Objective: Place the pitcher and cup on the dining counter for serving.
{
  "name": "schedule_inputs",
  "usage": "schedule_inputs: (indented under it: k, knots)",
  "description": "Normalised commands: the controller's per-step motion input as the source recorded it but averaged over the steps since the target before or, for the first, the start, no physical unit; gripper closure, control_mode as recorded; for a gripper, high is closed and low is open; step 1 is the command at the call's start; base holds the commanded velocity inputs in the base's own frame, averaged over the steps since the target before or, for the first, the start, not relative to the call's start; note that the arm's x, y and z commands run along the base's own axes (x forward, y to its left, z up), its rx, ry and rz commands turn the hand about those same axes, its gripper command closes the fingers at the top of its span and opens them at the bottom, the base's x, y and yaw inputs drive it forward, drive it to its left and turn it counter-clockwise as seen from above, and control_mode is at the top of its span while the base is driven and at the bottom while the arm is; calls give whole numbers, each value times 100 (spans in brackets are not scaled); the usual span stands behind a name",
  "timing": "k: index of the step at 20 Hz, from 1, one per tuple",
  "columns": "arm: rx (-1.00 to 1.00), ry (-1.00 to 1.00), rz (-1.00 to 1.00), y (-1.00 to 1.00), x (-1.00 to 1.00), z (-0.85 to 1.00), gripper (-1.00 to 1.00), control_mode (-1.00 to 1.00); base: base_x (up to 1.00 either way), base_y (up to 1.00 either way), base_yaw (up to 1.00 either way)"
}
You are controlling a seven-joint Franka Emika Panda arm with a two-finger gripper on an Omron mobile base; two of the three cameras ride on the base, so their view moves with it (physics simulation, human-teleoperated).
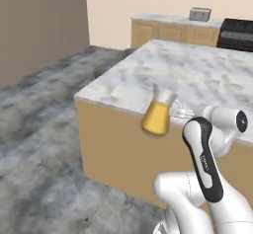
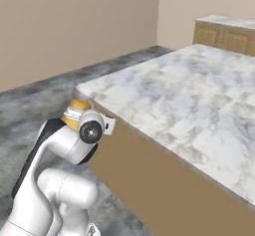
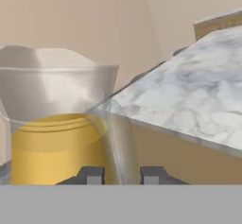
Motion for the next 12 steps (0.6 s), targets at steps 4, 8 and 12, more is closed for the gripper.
schedule_inputs:
  k: [4, 8, 12]
  knots:
    - [0, 0, 0, 0, 0, 0, 100, 100, 84, 82, -69]
    - [0, 0, 0, 0, 0, 0, 100, 100, 65, 98, -63]
    - [0, 0, 0, 0, 0, 0, 100, 100, 61, 92, -61]
